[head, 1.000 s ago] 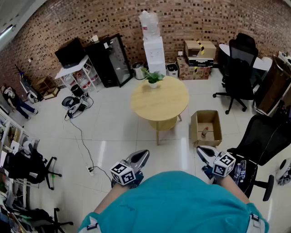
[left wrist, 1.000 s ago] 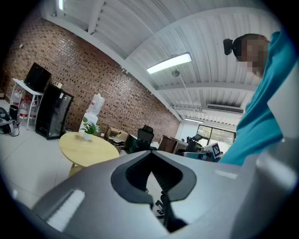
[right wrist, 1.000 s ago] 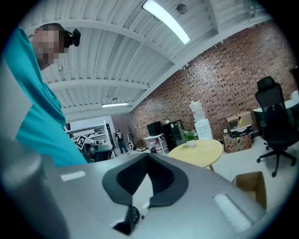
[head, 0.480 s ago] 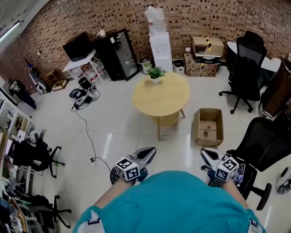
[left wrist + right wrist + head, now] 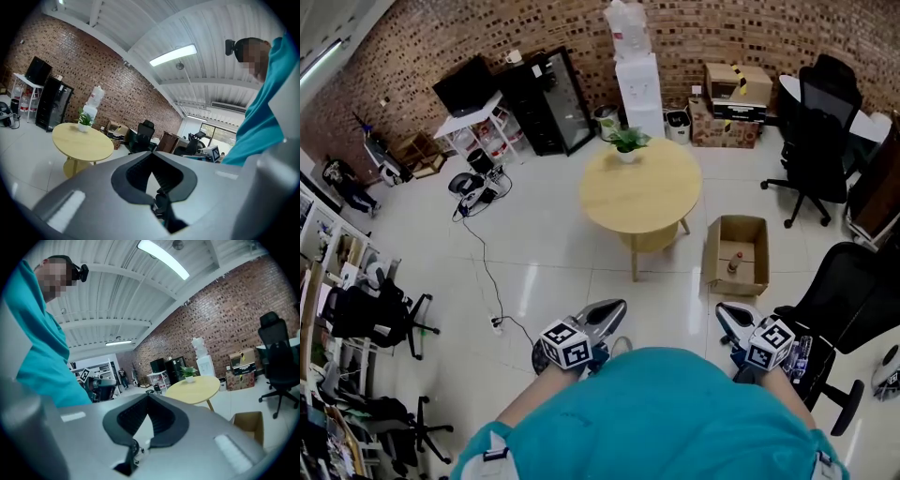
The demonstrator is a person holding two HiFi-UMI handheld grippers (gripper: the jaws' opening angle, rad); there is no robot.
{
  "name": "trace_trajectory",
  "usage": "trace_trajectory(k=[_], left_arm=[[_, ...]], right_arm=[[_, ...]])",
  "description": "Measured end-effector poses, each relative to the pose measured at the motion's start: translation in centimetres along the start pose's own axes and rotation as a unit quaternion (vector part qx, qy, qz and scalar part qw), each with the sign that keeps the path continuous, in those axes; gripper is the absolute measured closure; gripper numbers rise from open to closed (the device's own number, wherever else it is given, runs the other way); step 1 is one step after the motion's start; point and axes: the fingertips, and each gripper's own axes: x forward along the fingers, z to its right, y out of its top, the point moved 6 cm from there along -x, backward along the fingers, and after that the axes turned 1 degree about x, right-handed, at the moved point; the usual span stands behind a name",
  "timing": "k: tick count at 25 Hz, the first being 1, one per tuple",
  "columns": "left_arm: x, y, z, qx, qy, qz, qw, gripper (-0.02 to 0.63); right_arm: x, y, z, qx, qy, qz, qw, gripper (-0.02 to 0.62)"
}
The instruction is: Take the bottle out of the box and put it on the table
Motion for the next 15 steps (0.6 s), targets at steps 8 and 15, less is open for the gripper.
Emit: trace_trajectory(k=[8,15], left_arm=[[-6.5,6.2,-11.8,-0.004,-0.050,0.025,0.9984,0.606],[-13.3,12.0,-25.3,-0.004,-0.083,0.037,0.9959,0.606]], right_arm=[[13.3,3.5,-4.6,-0.022,-0.049,-0.015,0.998,0.594],[28.0,4.8,-7.9,-0.028,-0.085,-0.026,0.996,0.594]])
